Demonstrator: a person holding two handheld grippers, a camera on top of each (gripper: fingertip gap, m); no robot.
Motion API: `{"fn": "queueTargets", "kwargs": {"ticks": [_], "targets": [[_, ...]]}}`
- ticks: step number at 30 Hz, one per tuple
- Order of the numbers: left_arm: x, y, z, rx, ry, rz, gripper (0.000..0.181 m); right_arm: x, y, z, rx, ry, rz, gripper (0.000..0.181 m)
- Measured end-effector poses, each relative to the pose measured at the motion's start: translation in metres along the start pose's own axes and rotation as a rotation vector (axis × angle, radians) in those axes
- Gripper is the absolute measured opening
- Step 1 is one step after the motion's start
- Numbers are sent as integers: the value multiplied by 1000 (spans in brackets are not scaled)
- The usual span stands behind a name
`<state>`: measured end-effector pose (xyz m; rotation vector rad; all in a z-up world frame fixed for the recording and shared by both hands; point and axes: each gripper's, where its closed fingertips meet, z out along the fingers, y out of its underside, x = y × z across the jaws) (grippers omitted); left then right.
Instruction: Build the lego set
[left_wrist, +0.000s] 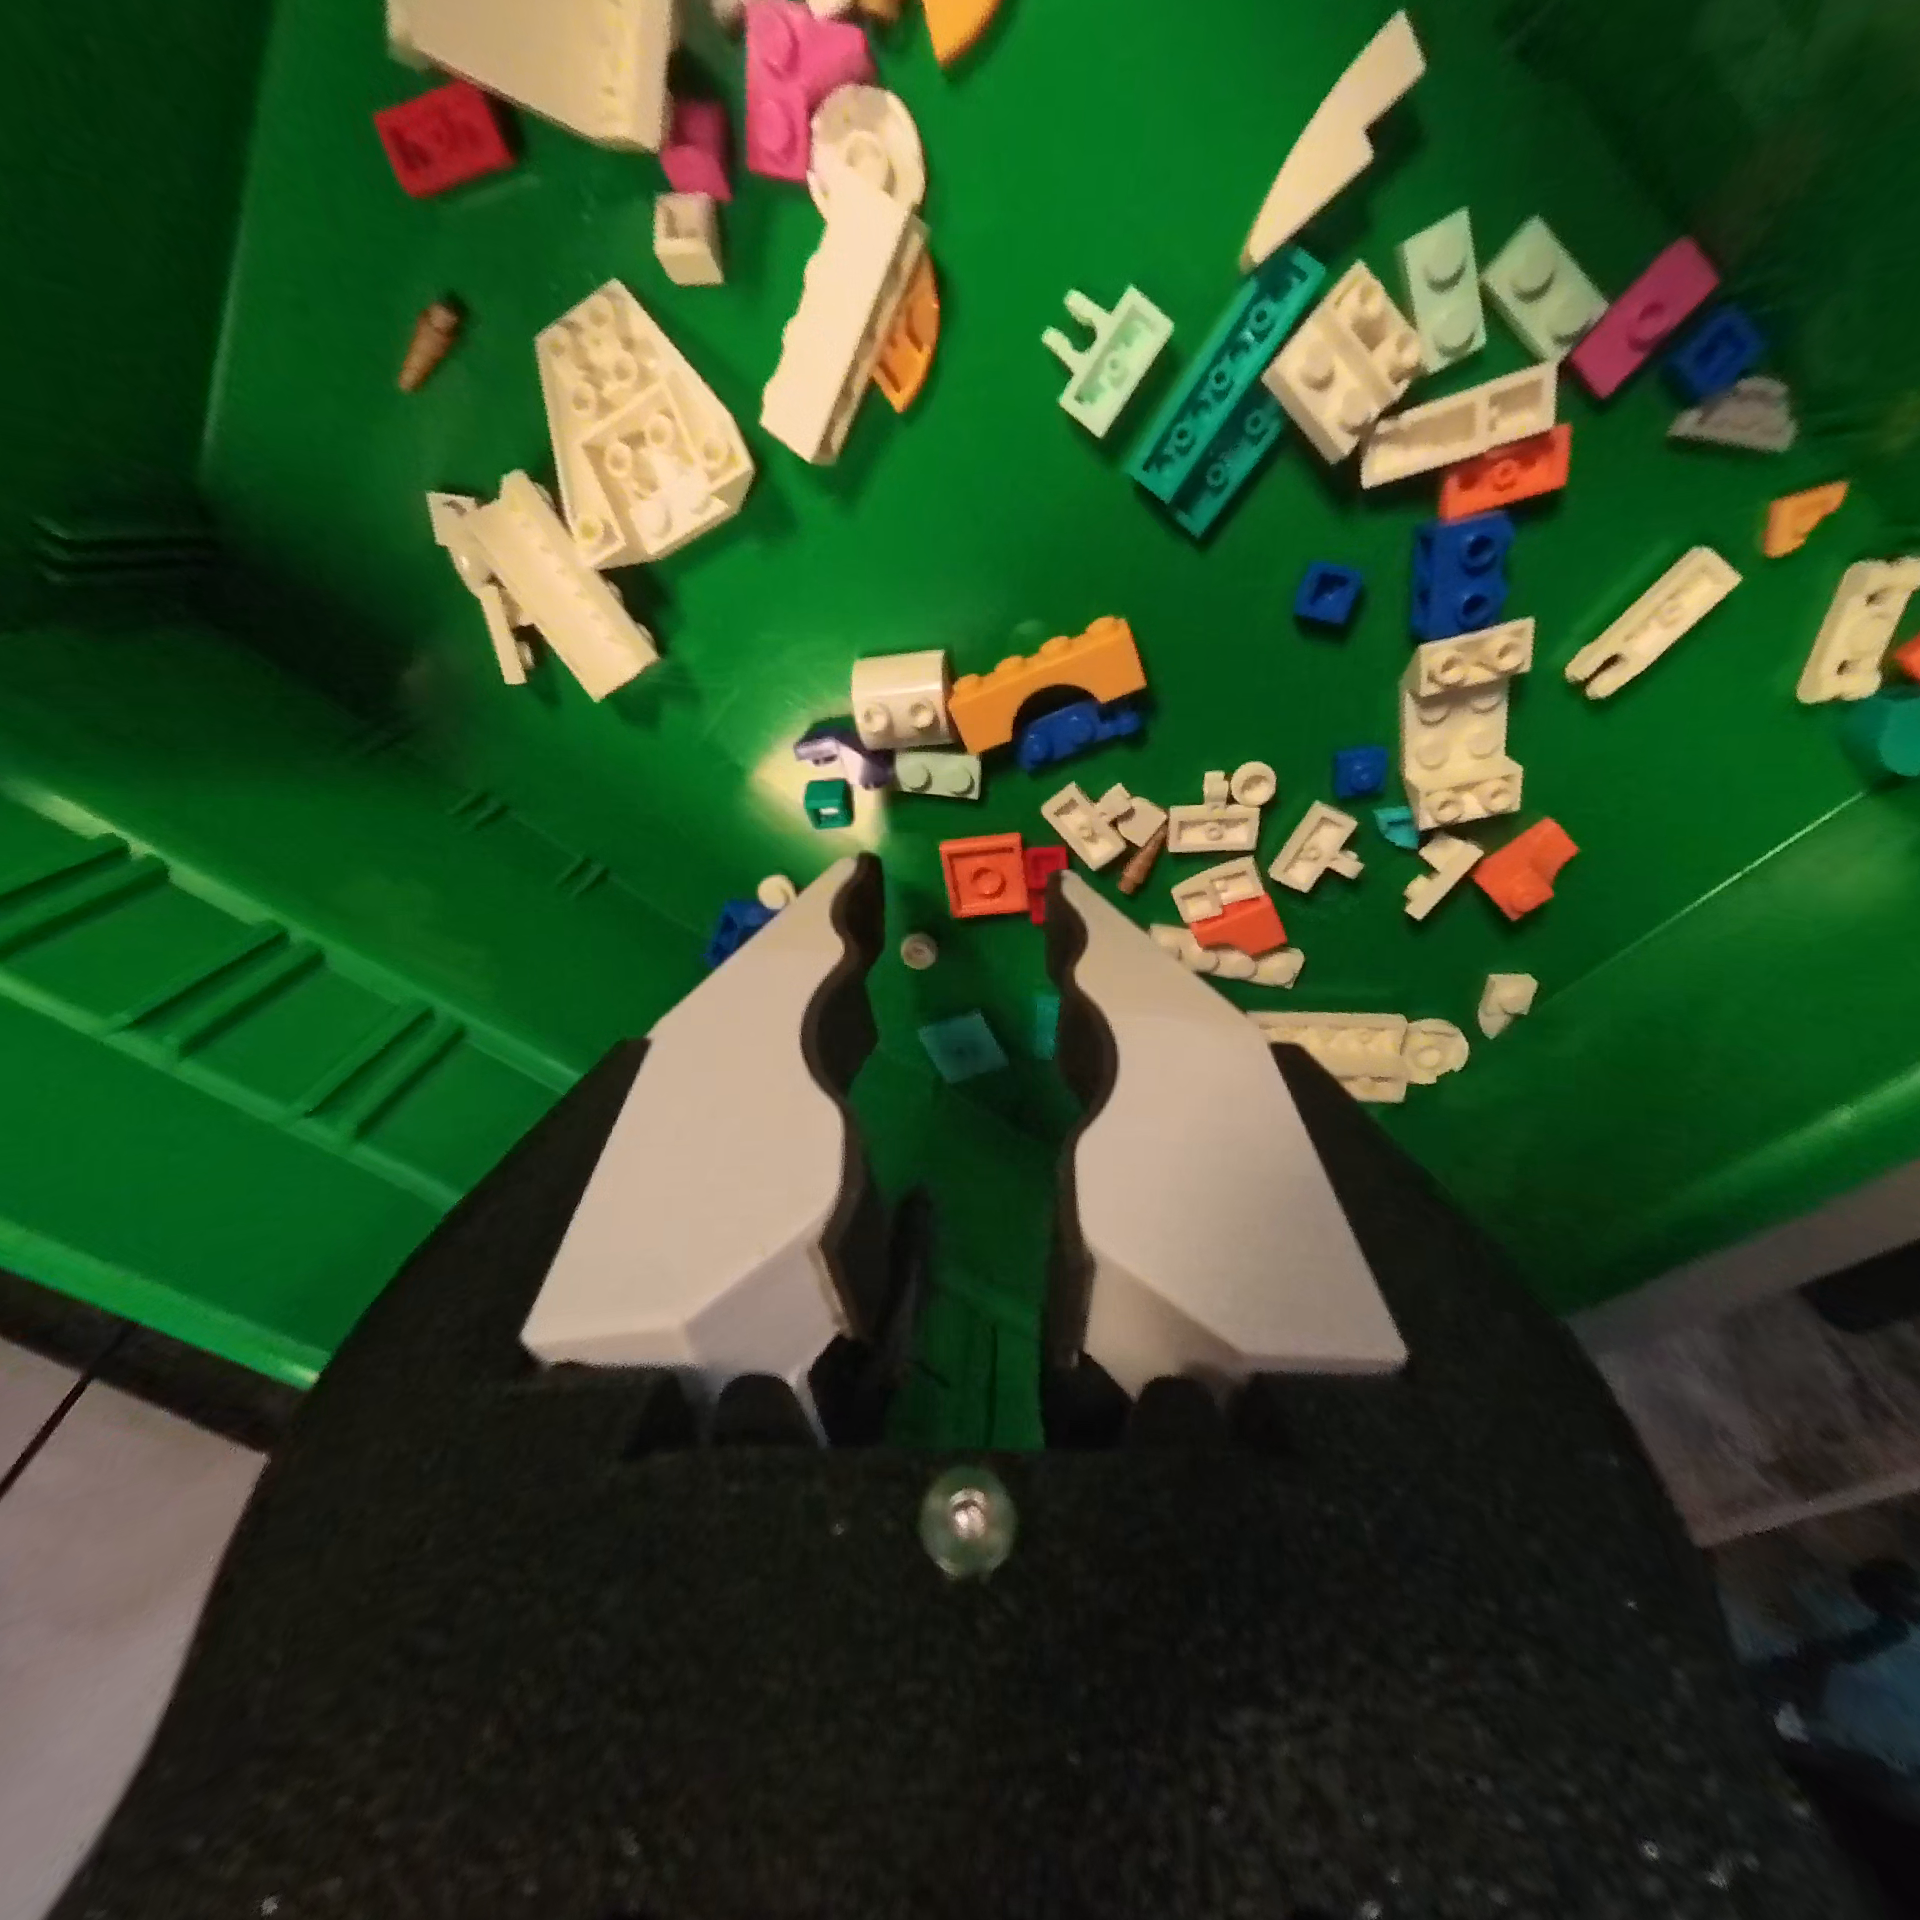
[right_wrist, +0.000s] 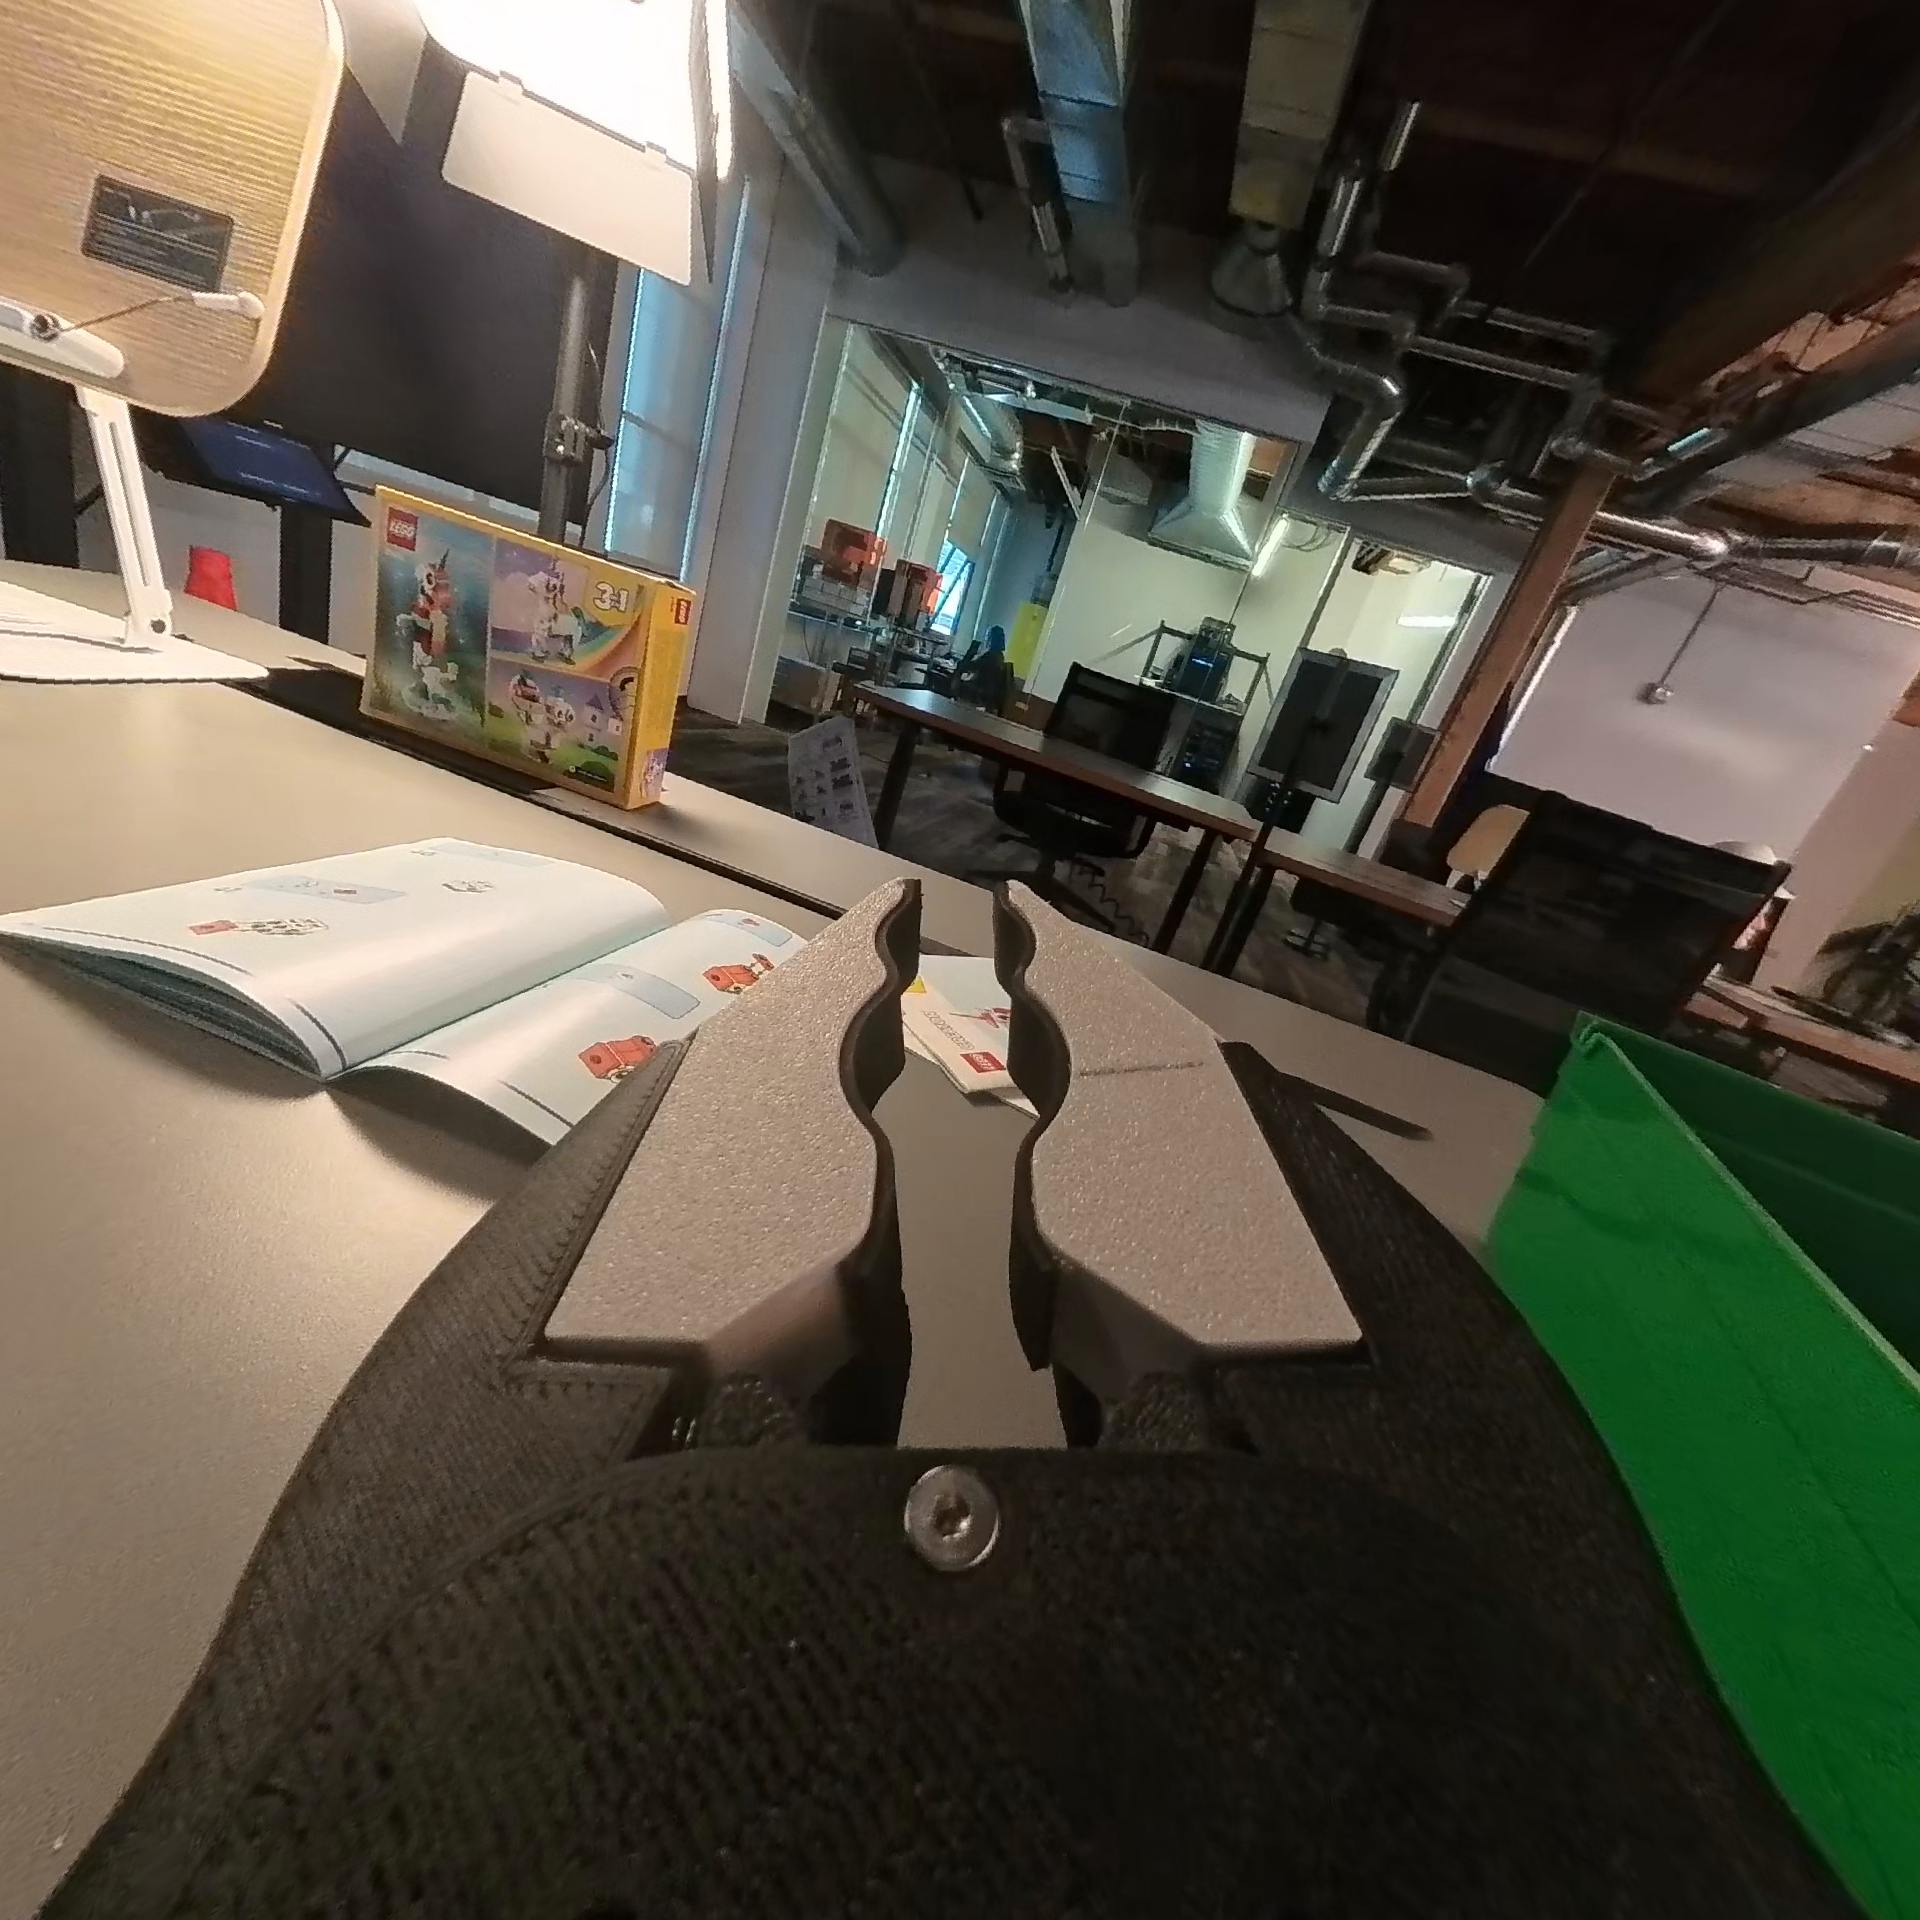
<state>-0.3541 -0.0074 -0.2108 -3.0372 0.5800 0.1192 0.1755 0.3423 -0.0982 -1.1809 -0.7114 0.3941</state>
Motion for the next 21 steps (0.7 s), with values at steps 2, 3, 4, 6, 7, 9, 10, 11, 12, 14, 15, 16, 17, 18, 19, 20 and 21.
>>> {"fn": "queueTargets", "kwargs": {"ticks": [2,3,4,6,7,9,10,11,12,14,15,16,17,18,19,20,21], "targets": [[-4,-2,0,16,-12,-9,25,0,0,0,0,0,-1,12],[-5,-2,1,15,-18,-11,24,0,0,0,0,0,-1,11],[-6,-1,2,10,-25,-12,24,0,0,0,0,0,0,11],[-7,1,5,-3,-31,-9,24,0,0,0,0,1,1,11],[-7,0,5,2,-27,-8,23,0,0,0,1,1,1,11],[-12,-2,5,9,-63,-4,24,0,0,0,0,1,-1,11],[-16,-1,4,5,-90,-2,24,0,0,0,0,0,-1,11],[-19,0,4,-2,-105,0,23,0,0,0,0,0,-2,11],[-19,1,4,-4,-107,-1,23,0,0,0,0,0,-1,11],[-18,1,3,8,-96,-14,21,0,0,0,1,0,0,11],[-17,0,2,16,-83,-24,20,0,0,0,1,0,1,11],[-15,-1,2,25,-64,-38,20,0,0,0,1,0,1,11],[-13,-1,2,31,-42,-55,20,0,0,0,1,0,1,11],[-12,-2,3,35,-26,-73,20,0,0,0,0,-1,0,11],[-10,-2,4,32,-13,-90,21,0,0,0,0,-1,0,11],[-9,-1,5,25,-5,-105,21,0,0,0,0,-1,0,11],[-9,0,6,17,-3,-115,21,0,0,0,0,0,0,11]]}}
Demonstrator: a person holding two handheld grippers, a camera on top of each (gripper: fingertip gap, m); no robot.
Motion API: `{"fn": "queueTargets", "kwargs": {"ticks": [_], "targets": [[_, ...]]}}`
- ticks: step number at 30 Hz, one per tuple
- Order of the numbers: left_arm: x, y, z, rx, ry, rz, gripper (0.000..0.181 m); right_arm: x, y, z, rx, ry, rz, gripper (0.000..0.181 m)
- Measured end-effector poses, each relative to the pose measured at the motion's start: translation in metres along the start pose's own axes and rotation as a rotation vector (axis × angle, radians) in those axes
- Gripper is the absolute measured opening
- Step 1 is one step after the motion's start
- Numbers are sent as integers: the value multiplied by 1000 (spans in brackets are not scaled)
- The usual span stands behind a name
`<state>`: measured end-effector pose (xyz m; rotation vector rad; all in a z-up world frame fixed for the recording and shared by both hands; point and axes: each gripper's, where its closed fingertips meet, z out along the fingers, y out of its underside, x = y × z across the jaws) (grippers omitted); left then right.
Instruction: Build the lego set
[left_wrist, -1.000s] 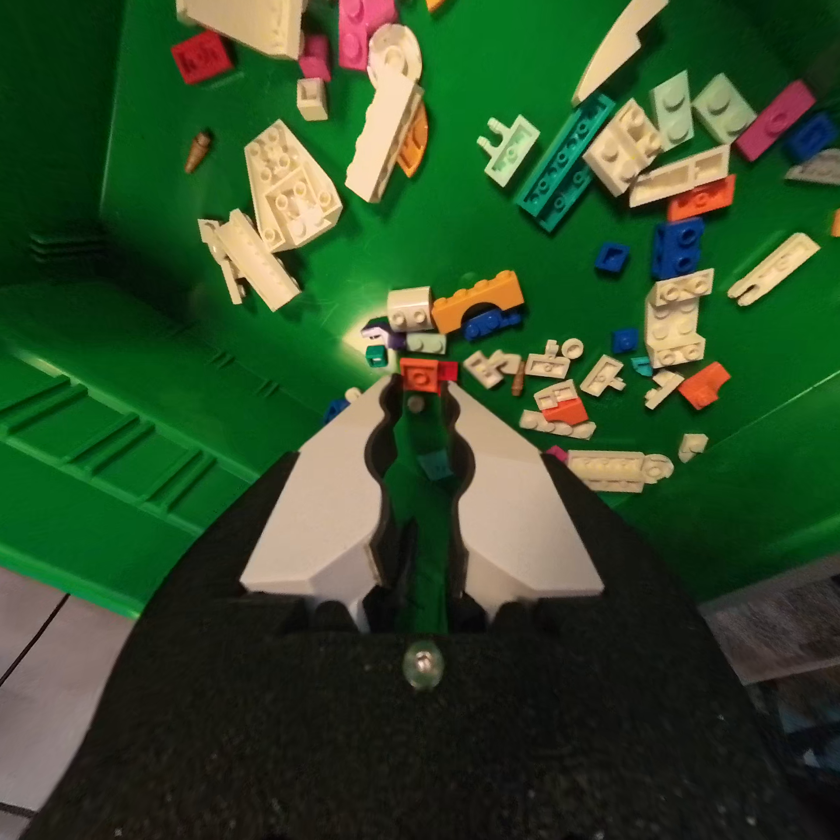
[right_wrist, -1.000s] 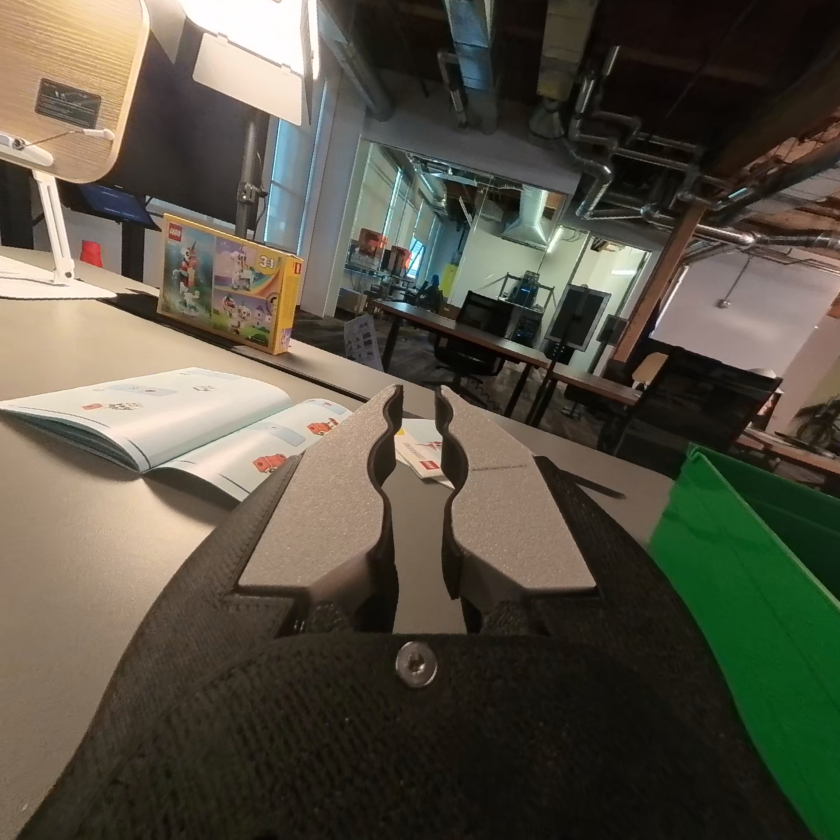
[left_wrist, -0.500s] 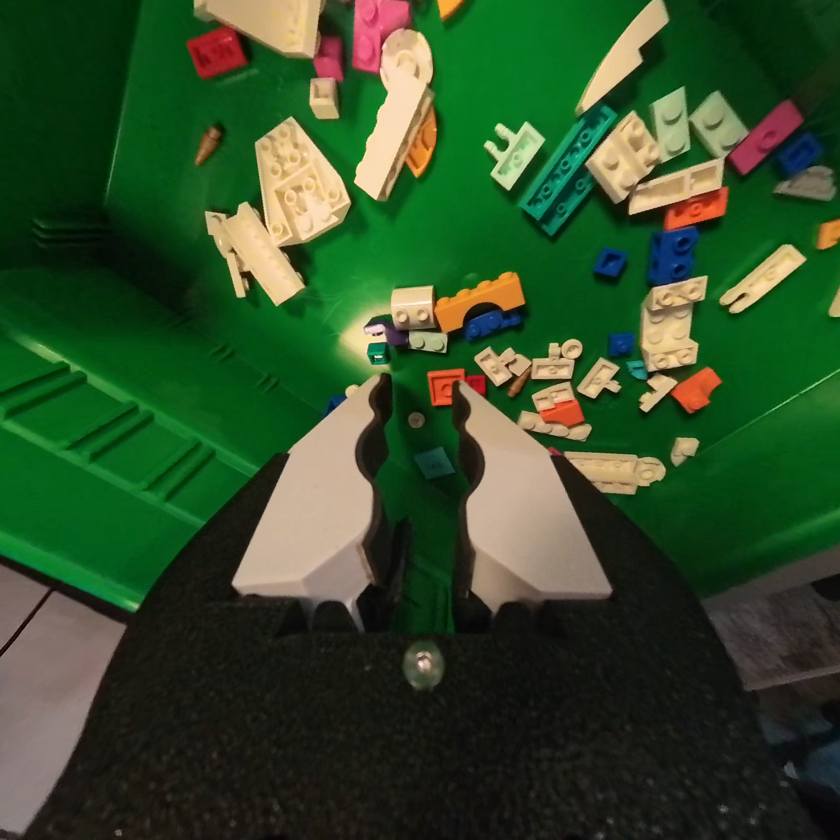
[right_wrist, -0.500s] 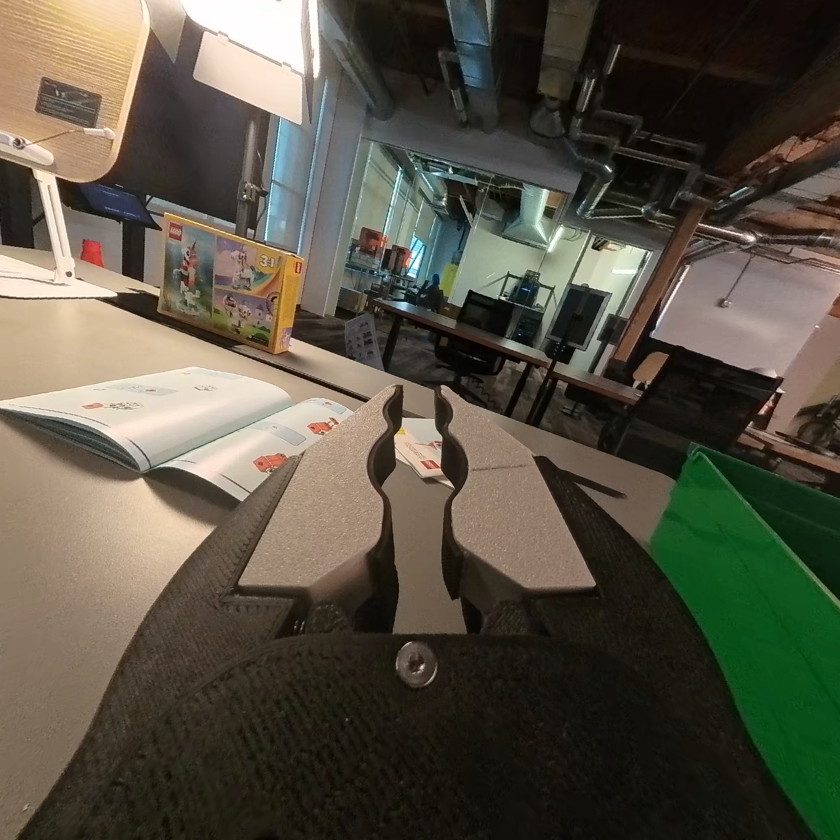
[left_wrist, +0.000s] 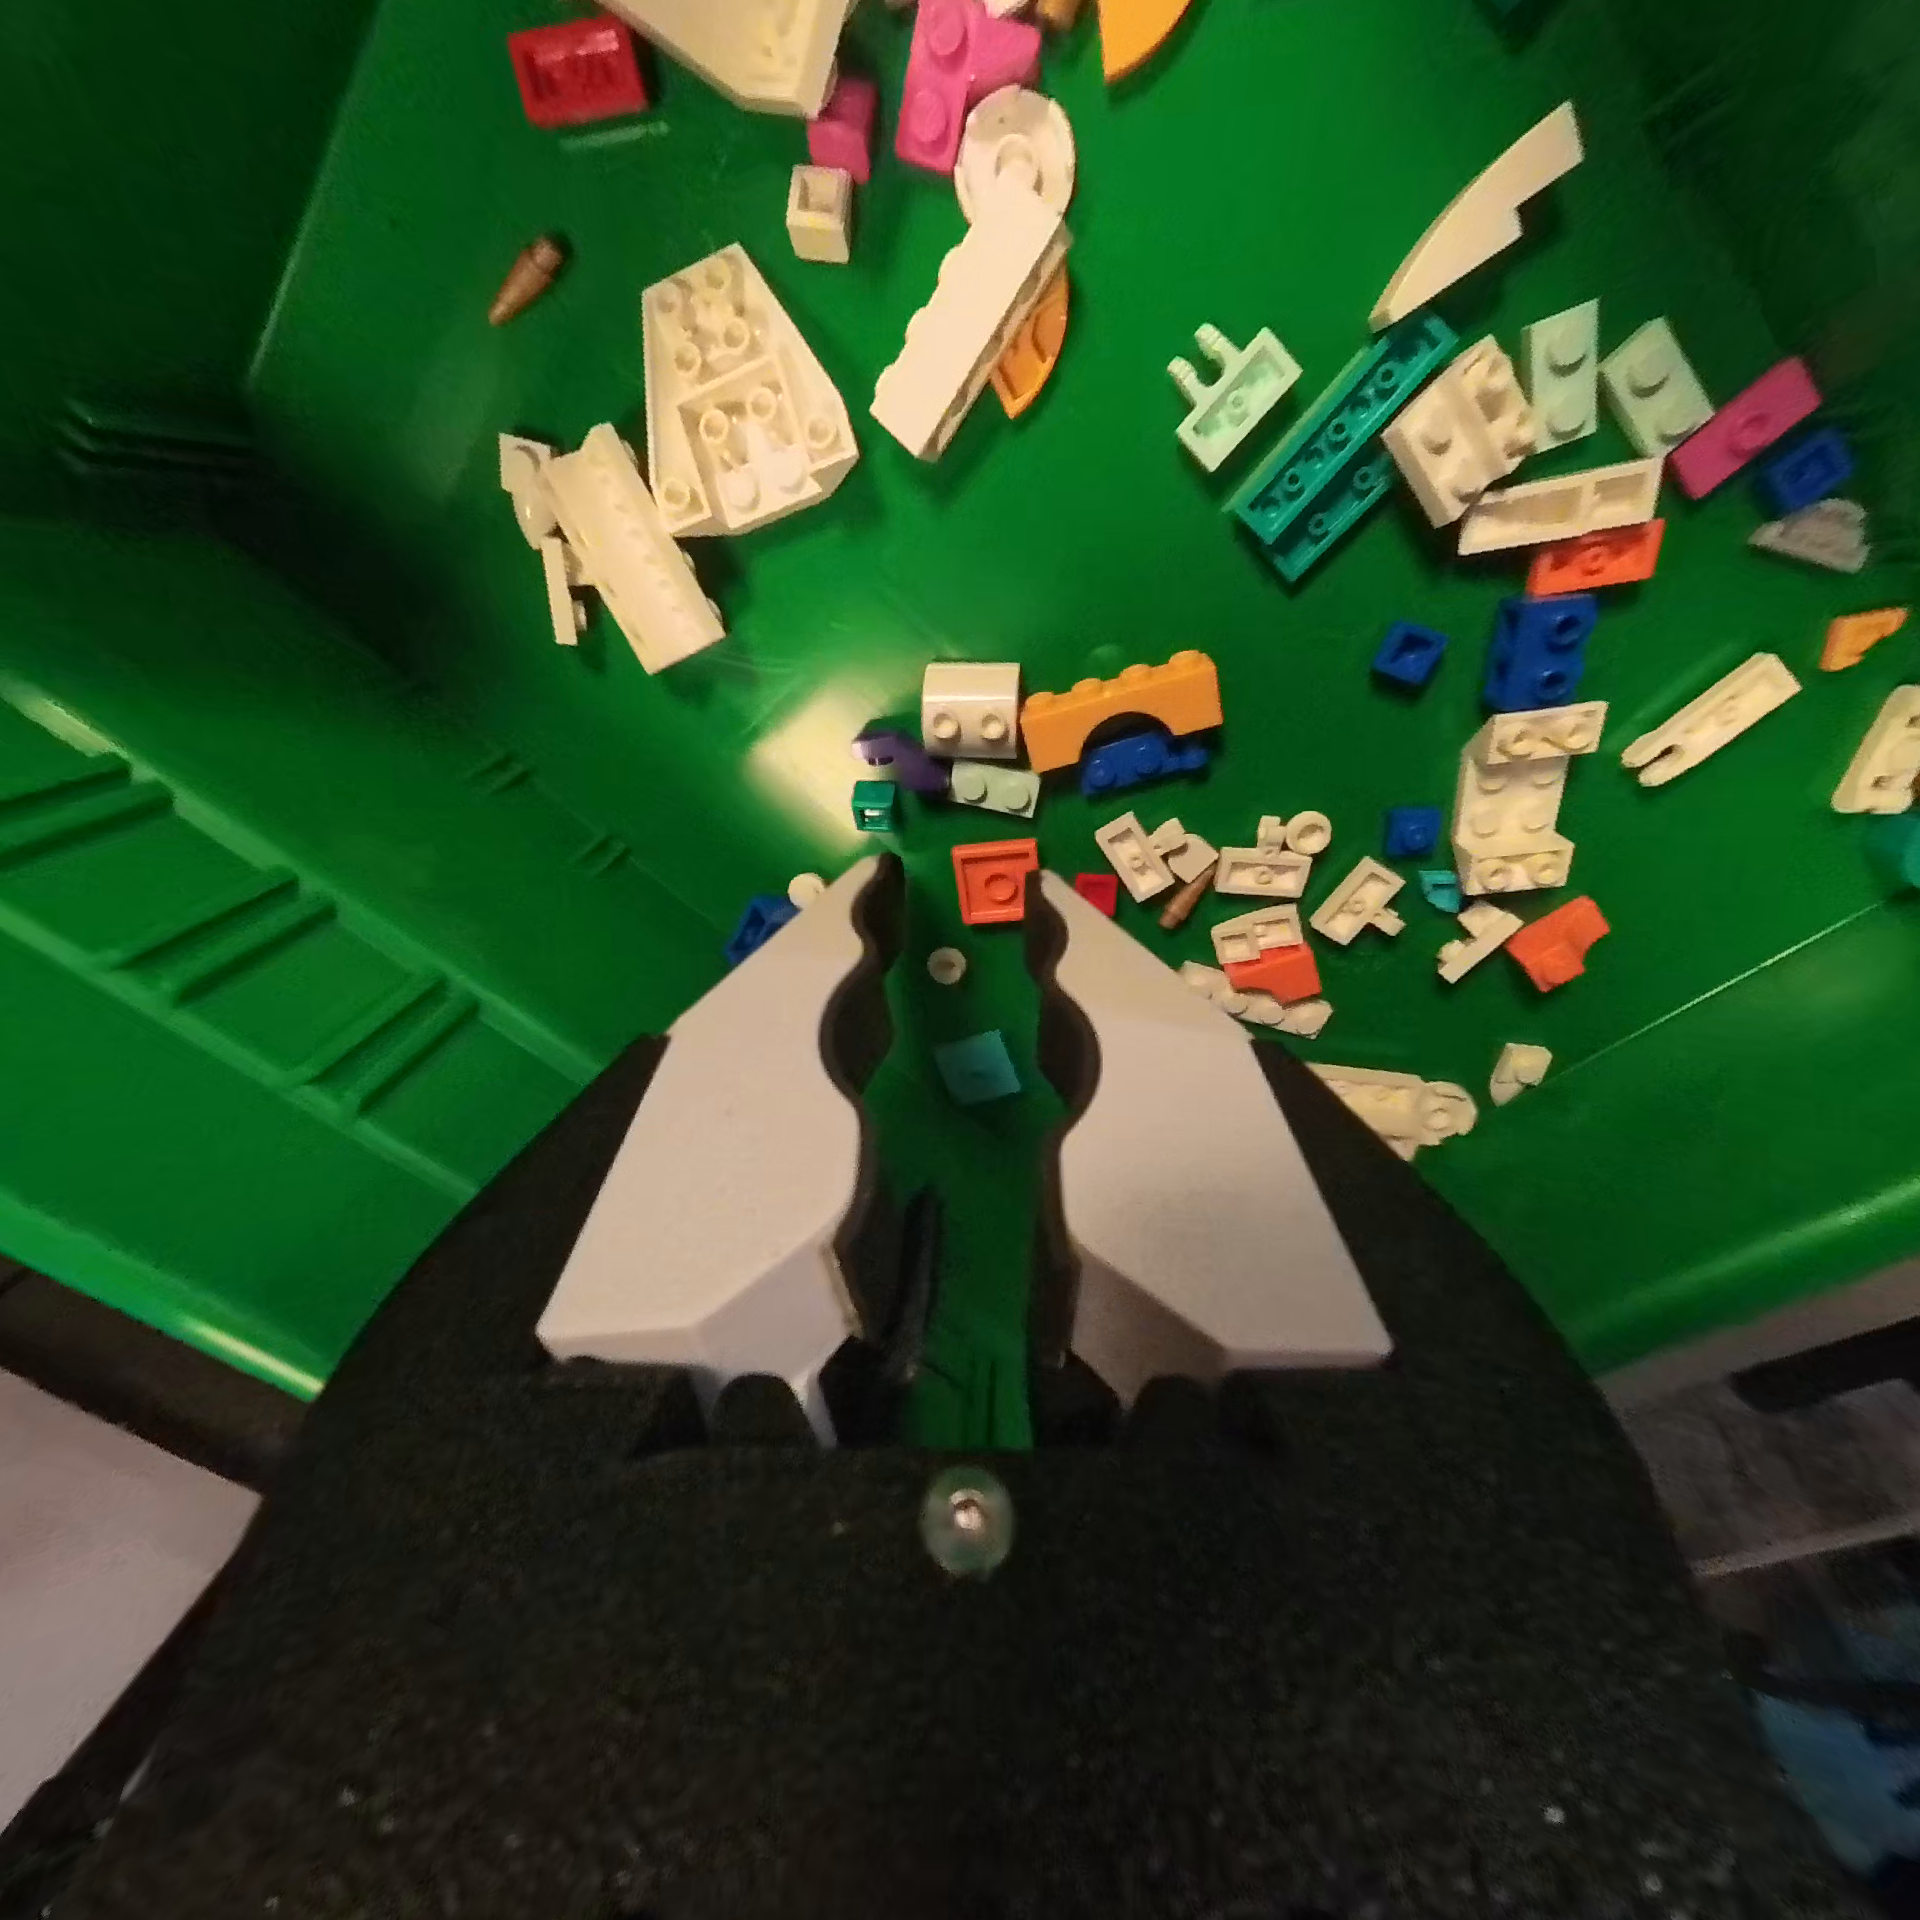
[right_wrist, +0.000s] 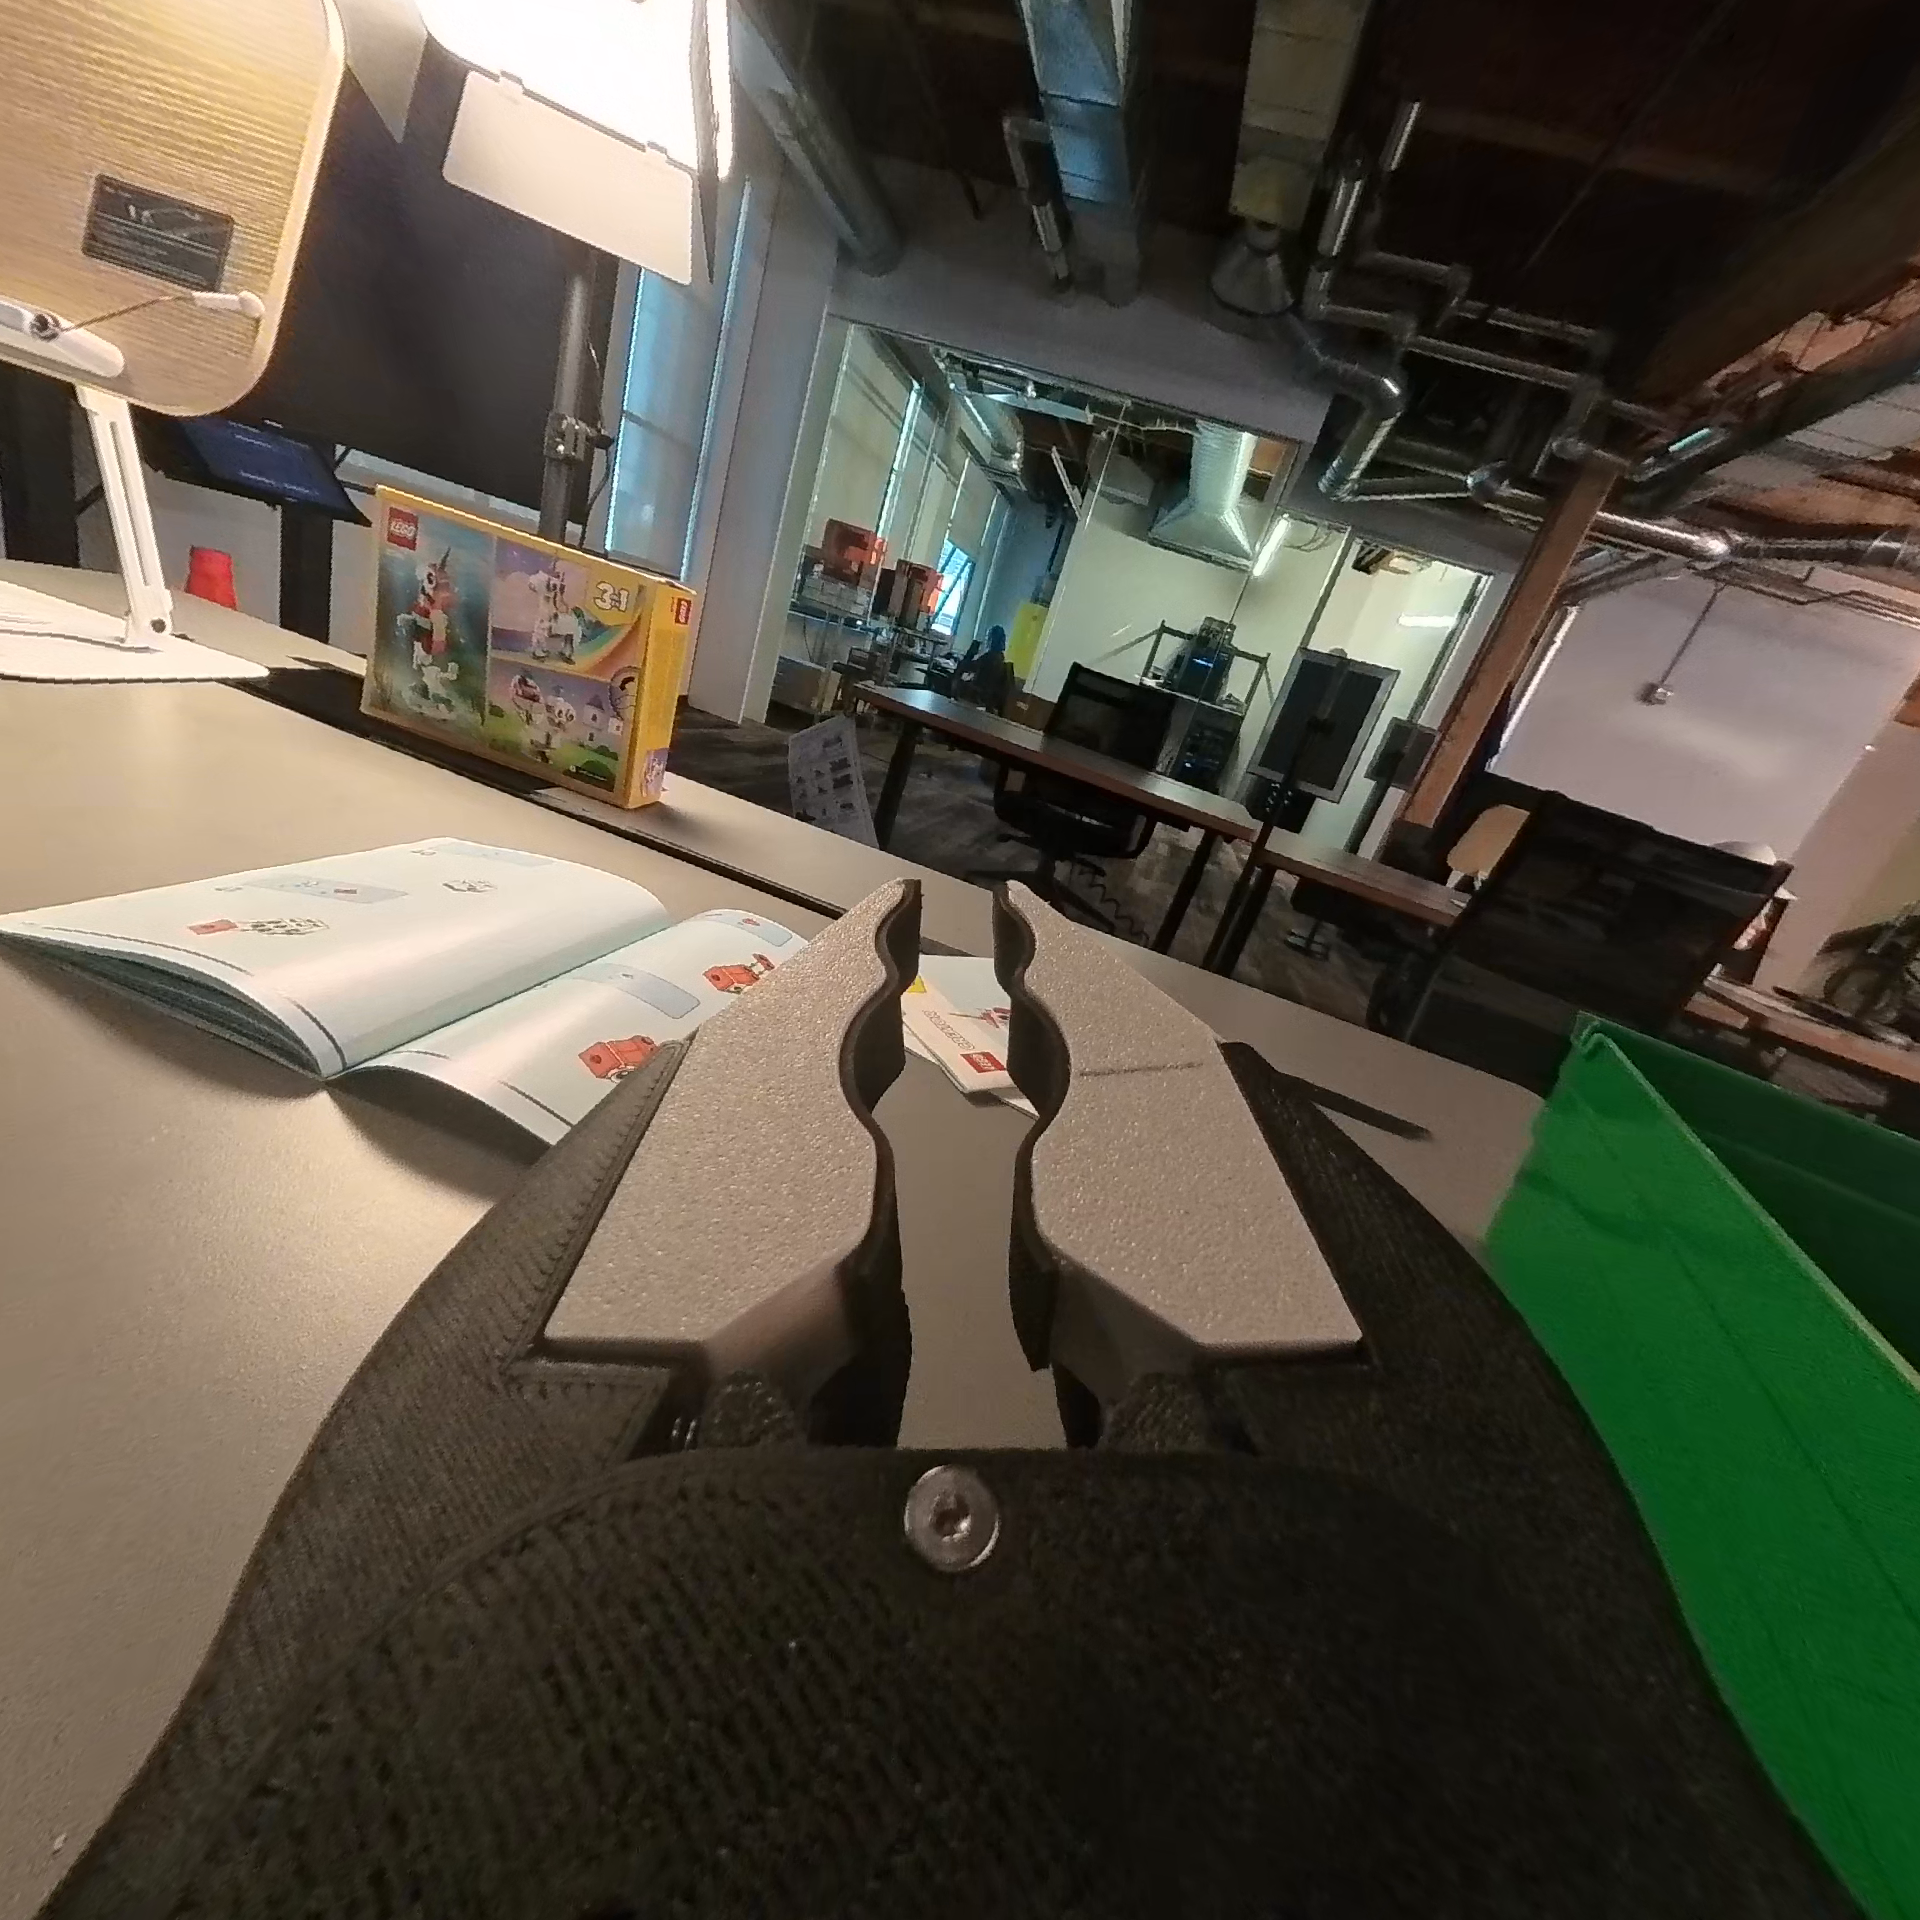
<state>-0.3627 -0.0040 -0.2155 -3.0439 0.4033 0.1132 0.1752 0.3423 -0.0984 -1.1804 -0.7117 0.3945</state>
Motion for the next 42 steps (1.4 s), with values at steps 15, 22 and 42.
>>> {"fn": "queueTargets", "kwargs": {"ticks": [15,22,42], "targets": [[6,4,4,-22,33,-8,5,0,0,0,1,-5,4,11],[1,-27,-36,210,-213,133,3,-1,-2,0,16,-1,1,11],[342,-240,-66,963,8,608,2,-42,-15,6,121,-228,12,10]]}}
